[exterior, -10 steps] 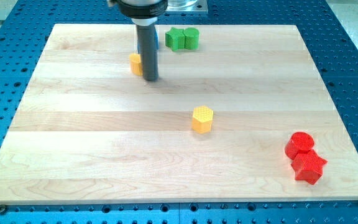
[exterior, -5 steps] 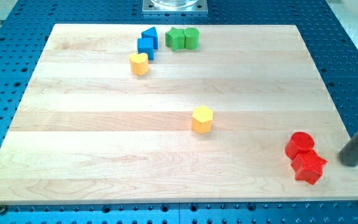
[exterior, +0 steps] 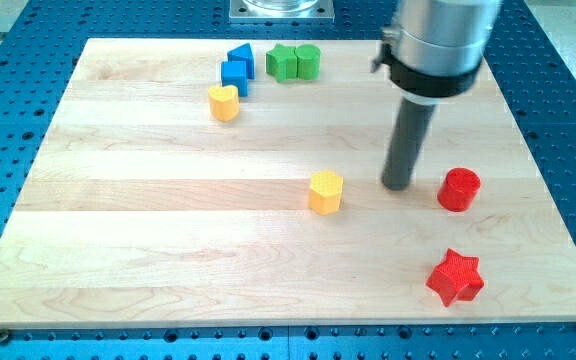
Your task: Separate the red circle from the red star
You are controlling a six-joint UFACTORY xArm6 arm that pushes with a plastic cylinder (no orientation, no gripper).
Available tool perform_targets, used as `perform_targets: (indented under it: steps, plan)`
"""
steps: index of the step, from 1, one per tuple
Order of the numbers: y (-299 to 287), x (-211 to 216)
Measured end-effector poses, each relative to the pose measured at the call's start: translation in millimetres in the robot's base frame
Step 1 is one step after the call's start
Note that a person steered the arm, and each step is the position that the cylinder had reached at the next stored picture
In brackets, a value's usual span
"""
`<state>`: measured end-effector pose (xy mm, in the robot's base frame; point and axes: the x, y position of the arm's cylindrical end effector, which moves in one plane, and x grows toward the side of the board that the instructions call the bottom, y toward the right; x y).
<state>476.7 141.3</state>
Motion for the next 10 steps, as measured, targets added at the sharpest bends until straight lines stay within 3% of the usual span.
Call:
perform_targets:
  steps: [1, 2, 3, 4, 5, 6, 7, 8, 9, 10]
  plan:
    - [0, 38]
    - [75, 43]
    - [70, -19]
    - [-19, -63]
    - [99, -62]
    - [137, 12]
    - [44, 13]
    - [-43, -39]
    - [-89, -73]
    - [-45, -49]
